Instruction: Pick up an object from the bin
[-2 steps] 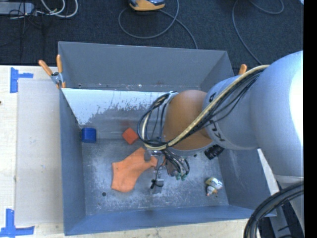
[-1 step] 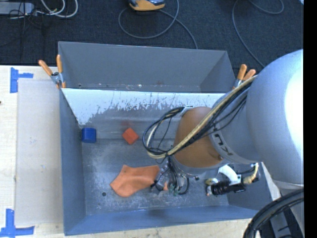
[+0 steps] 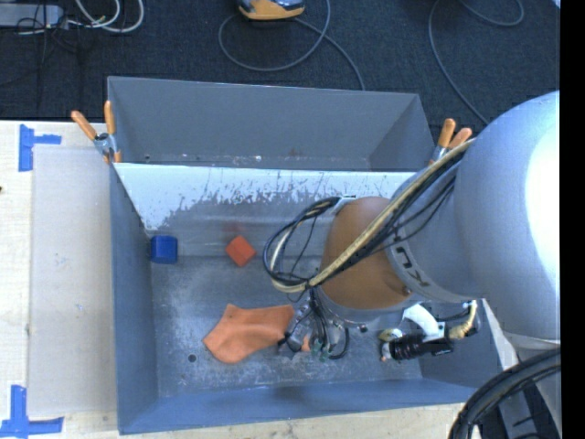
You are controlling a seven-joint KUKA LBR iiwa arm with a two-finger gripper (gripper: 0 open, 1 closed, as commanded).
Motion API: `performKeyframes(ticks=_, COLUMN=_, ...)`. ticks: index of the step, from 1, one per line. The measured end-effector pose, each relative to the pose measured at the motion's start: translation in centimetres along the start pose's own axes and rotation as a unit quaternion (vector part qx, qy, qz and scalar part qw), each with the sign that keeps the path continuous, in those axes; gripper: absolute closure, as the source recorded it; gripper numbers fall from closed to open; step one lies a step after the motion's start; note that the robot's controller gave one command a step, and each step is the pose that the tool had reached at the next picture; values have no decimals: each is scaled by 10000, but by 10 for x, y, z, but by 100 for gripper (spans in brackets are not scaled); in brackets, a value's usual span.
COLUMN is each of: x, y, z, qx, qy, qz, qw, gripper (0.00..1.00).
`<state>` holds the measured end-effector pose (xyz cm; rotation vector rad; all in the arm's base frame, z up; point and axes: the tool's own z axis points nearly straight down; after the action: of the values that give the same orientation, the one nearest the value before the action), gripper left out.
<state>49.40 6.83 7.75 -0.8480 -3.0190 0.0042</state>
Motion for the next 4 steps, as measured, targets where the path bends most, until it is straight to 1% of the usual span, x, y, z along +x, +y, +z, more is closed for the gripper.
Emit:
performKeyframes(ticks=1, x=-4, y=4, z=8, qx=8, qy=12, qz=-4, qw=10000, gripper=100)
performKeyframes(ticks=4, x=-4, y=4, z=8, qx=10, qy=11, qz=-15, qw=10000, gripper=100)
